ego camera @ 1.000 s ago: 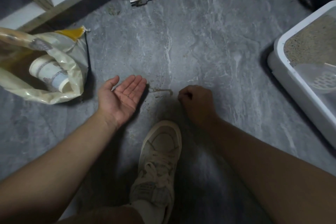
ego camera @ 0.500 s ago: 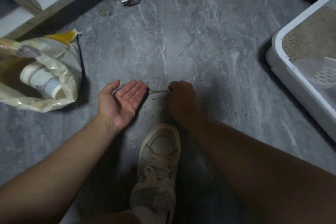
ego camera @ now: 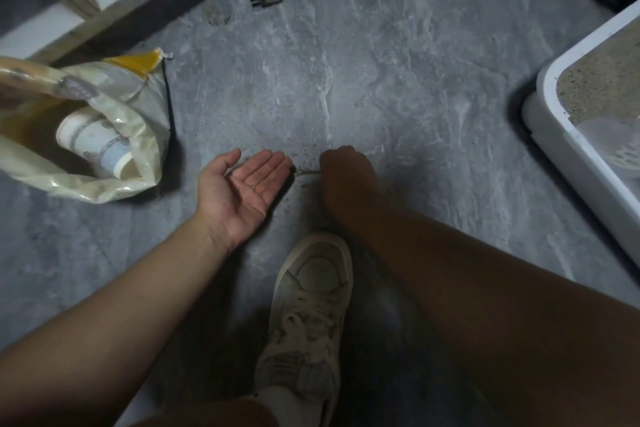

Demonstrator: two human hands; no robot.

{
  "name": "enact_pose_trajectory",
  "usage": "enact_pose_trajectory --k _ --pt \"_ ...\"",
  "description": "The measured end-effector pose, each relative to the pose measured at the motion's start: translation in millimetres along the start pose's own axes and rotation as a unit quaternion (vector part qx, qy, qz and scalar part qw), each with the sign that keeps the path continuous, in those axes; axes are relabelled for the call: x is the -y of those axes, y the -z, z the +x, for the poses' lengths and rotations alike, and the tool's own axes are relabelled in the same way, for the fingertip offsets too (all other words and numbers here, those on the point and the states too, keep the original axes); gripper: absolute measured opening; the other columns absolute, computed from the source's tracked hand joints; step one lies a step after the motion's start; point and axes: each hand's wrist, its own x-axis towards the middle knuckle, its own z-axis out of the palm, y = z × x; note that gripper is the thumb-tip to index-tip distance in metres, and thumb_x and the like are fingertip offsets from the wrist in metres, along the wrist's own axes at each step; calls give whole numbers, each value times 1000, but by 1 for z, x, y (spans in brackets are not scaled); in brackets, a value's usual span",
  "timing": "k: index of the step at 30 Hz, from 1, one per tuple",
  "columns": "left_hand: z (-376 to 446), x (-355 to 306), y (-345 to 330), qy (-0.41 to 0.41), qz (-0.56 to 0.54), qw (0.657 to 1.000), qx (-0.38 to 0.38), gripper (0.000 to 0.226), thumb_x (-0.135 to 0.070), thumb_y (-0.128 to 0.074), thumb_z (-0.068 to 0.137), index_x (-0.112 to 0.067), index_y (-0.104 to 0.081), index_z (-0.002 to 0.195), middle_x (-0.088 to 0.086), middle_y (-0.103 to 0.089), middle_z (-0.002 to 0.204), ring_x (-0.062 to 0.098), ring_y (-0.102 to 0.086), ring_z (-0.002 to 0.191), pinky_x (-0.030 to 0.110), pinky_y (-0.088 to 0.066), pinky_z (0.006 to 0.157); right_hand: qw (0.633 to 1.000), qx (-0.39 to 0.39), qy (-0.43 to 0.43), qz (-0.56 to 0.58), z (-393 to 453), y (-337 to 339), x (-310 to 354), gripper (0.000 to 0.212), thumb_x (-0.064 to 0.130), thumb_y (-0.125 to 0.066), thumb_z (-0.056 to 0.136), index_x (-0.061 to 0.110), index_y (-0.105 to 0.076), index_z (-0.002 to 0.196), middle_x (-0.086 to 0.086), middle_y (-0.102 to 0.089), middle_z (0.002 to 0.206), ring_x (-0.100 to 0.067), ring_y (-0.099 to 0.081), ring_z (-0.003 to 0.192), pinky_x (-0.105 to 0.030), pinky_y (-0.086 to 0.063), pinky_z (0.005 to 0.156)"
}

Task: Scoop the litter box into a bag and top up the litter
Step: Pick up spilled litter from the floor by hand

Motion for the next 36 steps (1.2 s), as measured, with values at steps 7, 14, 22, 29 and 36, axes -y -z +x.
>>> enact_pose_trajectory --k 7,14,22,29,36 --pt "0 -1 -1 -1 -6 1000 -6 45 -29 -49 100 8 -63 122 27 -73 118 38 -74 106 44 -59 93 998 -55 -21 8 -12 -5 15 21 9 -66 85 1 -65 104 -18 -62 108 -33 -62 101 -35 -49 86" --pt "-6 8 -4 27 11 1000 -2 44 -33 -46 101 2 -68 117 21 -75 115 31 -76 101 37 -61 73 981 -52 48 179 -33 -14 76 28 18 -51 98 -1 -58 117 -20 -60 115 -35 -57 107 -34 -41 83" --pt "-4 0 -2 -18 -50 999 -2 41 -29 -47 103 4 -66 118 22 -75 117 34 -76 100 41 -63 87 988 -83 102 84 -48 -23 64 17 10 -57 78 4 -72 85 -20 -69 91 -34 -67 81 -34 -52 71" --pt "-5 -16 3 -54 -67 996 -16 40 -27 -47 103 5 -66 118 23 -75 115 35 -76 102 40 -61 91 997 0 70 -40 -53 -14 28 28 4 -51 96 8 -62 121 -16 -53 126 -32 -54 117 -38 -47 94" --pt "-7 -13 4 -45 -54 997 -9 41 -27 -49 101 5 -65 120 23 -74 117 36 -75 105 41 -61 92 998 4 33 -53 -45 -22 32 36 5 -43 99 6 -54 134 -19 -56 130 -34 -55 119 -41 -48 95"
